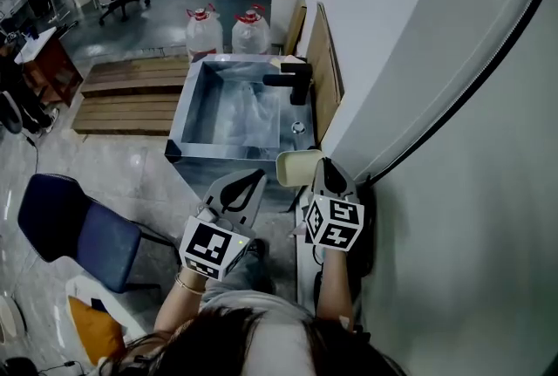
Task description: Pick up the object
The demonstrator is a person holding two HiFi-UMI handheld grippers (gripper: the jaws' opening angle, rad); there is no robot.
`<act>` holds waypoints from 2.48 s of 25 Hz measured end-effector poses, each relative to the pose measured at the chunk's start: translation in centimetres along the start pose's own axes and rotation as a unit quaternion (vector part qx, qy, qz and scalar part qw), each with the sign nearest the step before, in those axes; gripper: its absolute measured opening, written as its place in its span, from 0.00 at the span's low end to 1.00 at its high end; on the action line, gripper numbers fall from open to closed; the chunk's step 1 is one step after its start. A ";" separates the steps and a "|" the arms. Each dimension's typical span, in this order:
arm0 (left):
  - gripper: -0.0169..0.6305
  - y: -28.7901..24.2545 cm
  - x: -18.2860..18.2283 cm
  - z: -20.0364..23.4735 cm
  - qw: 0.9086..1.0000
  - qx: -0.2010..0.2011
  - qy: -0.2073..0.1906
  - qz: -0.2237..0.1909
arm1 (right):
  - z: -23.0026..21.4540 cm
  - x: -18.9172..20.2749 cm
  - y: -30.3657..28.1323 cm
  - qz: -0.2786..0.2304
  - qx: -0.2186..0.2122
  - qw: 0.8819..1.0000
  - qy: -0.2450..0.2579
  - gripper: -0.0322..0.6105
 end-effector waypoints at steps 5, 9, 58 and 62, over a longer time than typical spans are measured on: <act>0.04 1.3 -0.6 -1.0 1.000 -0.004 0.000 -0.004 | 0.6 -0.8 2.1 -0.021 -0.007 1.000 0.000 0.10; 0.04 2.5 -0.9 -1.6 1.000 -0.005 -0.004 -0.006 | 1.2 -1.5 3.8 -0.039 -0.013 0.999 -0.004 0.10; 0.04 9.9 -3.3 -7.9 0.999 -0.014 -0.017 -0.029 | 2.9 -2.5 17.5 -0.131 -0.040 0.990 0.018 0.10; 0.04 9.8 -3.3 -7.9 0.999 -0.015 -0.020 -0.025 | 2.8 -2.6 17.4 -0.133 -0.042 0.990 0.018 0.10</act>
Point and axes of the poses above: the fingertips, and each gripper's own axes: y backward along the fingers, z to its left, x out of its underside, the point moved 7 cm from there along y, backward along the fingers, and after that the axes turned 9 degrees about -y, right-handed, at the moved point
